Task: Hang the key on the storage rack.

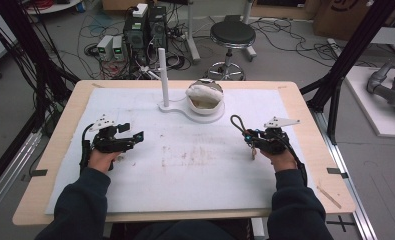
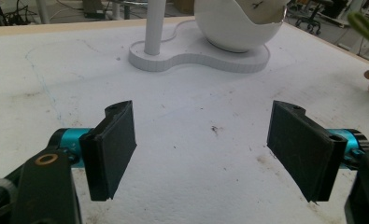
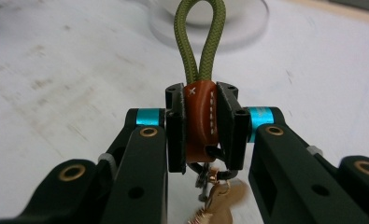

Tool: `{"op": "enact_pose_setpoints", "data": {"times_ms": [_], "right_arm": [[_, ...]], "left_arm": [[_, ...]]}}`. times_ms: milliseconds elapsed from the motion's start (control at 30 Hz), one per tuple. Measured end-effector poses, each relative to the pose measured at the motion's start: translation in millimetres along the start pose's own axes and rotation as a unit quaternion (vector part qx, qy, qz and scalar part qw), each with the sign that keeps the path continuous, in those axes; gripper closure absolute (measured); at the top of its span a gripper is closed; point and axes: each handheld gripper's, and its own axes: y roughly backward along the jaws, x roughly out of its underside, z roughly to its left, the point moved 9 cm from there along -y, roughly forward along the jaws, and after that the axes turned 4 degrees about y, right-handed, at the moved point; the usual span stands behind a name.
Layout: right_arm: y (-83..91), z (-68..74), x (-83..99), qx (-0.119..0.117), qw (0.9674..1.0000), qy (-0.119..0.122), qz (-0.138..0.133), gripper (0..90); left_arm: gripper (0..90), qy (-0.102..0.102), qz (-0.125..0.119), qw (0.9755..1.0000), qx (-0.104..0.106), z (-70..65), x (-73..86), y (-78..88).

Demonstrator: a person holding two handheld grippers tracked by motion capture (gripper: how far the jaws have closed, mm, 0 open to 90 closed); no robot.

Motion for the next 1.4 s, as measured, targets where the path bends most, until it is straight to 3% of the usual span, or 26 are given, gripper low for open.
{"op": "enact_pose_setpoints", "data": {"times_ms": [100, 367, 433, 700, 1000, 1400], "right_arm": [[-2.5, 15.1, -21.1, -0.017, 0.9993, 0.013, -0.032, 75.9], [-19.9, 35.8, -56.7, -0.027, 0.9973, 0.032, -0.060, 76.0], [-25.5, 41.6, -69.4, -0.028, 0.9961, 0.038, -0.074, 76.0], [-51.4, 61.1, -118.1, -0.049, 0.9931, 0.057, -0.090, 76.0], [-78.3, 79.9, -173.7, -0.056, 0.9892, 0.078, -0.111, 76.0], [-117.3, 101.1, -214.3, -0.055, 0.9884, 0.084, -0.115, 76.0]], "left_arm": [[23.8, 0.003, -0.011, 0.9999, -0.010, 3.7, -3.1, 3.8], [21.7, 0.021, -0.045, 0.9985, -0.022, 13.7, -12.6, 13.6], [21.7, 0.018, -0.043, 0.9987, -0.019, 13.1, -12.2, 13.4], [22.1, -0.002, -0.037, 0.9993, -0.011, 8.6, -9.9, 9.7], [22.1, -0.003, -0.031, 0.9995, -0.006, 7.6, -8.1, 7.6], [22.3, -0.003, -0.025, 0.9997, -0.005, 7.3, -6.5, 6.7]]}}
